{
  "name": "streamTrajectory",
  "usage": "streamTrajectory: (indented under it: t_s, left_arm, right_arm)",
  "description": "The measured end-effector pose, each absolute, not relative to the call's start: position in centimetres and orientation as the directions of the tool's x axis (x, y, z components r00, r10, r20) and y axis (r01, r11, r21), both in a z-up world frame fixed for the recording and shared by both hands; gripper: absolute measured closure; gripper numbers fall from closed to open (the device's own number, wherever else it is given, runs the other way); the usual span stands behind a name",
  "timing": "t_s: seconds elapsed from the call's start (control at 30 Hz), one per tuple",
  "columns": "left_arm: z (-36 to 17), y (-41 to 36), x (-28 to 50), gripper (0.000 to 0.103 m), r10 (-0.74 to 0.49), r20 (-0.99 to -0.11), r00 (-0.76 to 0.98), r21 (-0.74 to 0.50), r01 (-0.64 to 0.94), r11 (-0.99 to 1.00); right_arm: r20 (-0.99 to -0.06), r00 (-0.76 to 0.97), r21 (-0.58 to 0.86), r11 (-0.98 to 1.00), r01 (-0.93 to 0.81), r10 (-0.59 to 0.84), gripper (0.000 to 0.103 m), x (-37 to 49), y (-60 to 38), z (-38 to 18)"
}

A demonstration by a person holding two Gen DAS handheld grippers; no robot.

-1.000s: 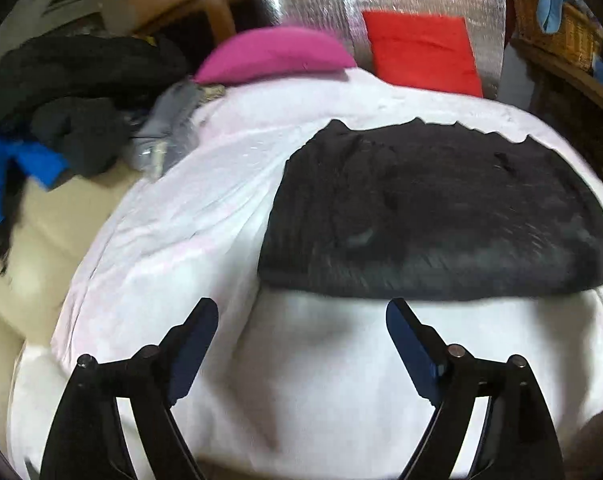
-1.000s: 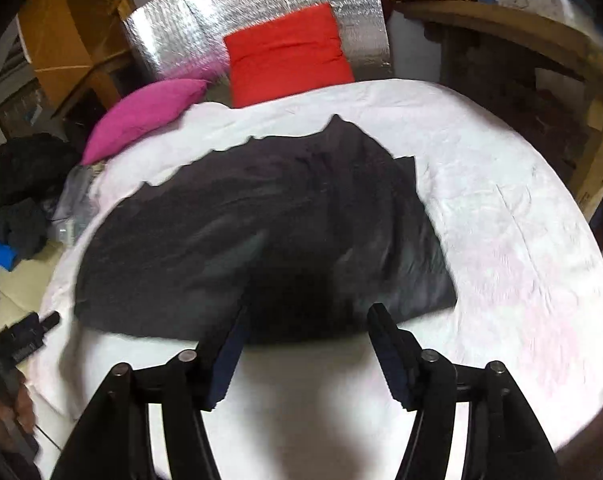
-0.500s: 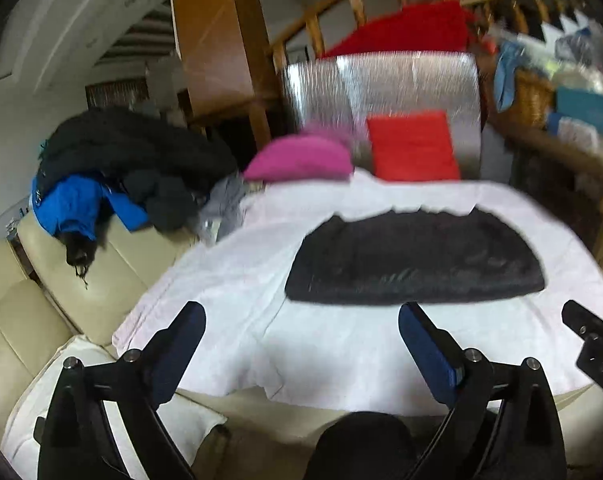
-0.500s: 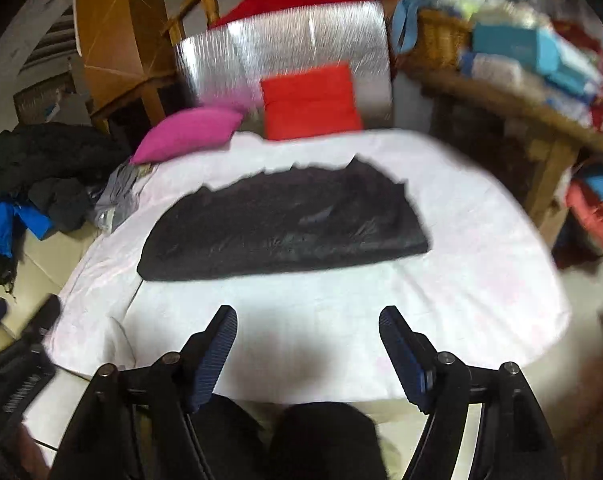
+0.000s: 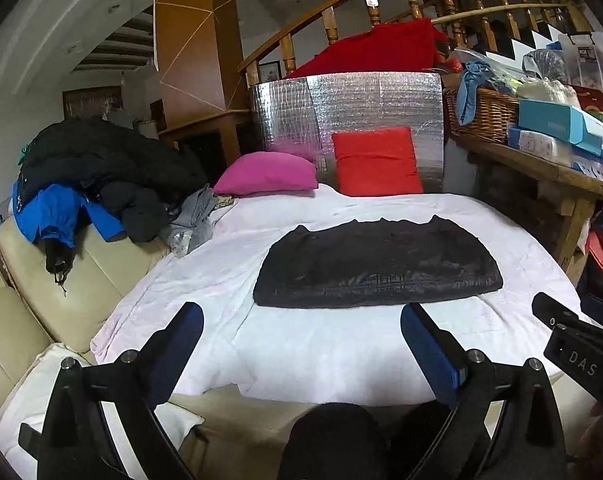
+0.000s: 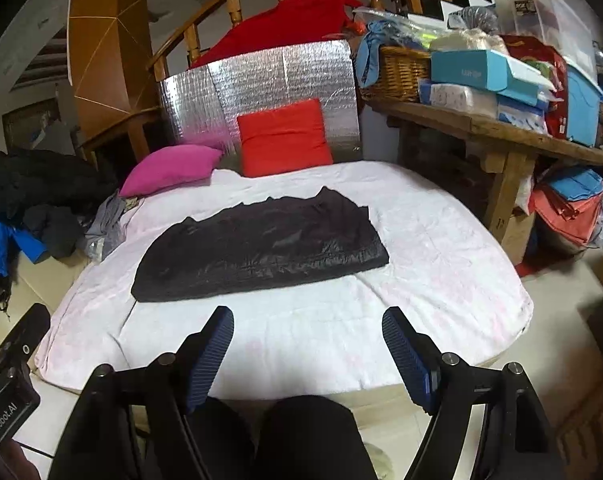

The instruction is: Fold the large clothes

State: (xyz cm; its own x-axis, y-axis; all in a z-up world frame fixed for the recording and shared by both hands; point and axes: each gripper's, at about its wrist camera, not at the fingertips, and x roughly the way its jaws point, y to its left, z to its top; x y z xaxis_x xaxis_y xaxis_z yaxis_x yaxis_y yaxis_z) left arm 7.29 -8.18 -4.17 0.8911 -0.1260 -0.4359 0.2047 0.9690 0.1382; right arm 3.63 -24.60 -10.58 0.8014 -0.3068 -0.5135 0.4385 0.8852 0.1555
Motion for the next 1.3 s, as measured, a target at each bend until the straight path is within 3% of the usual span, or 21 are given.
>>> streamTrajectory:
  t_s: [1.3]
  left_arm:
    - [-3.1, -5.1, 6.9, 0.004, -0.126, -0.433, 0.892, 0.066, 0.171, 0.983]
  right_arm:
    - [-0.475, 0.824, 0.127, 0.902, 0.412, -0.309, 0.023, 3.0, -22.2, -8.6]
